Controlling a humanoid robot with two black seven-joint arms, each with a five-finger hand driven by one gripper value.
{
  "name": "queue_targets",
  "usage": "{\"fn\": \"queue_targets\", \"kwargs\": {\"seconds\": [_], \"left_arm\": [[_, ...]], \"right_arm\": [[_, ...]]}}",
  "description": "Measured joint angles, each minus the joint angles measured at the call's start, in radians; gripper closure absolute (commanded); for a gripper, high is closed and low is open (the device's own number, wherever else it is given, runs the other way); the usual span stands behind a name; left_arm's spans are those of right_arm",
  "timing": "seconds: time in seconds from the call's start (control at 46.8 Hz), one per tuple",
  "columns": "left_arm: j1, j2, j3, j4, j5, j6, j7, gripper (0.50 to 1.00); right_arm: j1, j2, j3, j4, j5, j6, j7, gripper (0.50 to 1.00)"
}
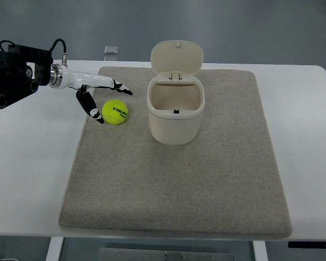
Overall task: Put tennis ball into box with left hand
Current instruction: 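Lower the open left hand around the yellow tennis ball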
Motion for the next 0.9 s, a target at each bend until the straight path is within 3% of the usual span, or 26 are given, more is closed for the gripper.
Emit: {"fn": "queue_targets", "kwargs": {"seconds": [0.897], "left_arm": [[0.042,-0.086,0.006,0.108,0.013,0.008,0.000,0.512]], "right_arm": [[0.000,0.000,0.000,0.000,0.000,0.000,0.000,0.599]]}}
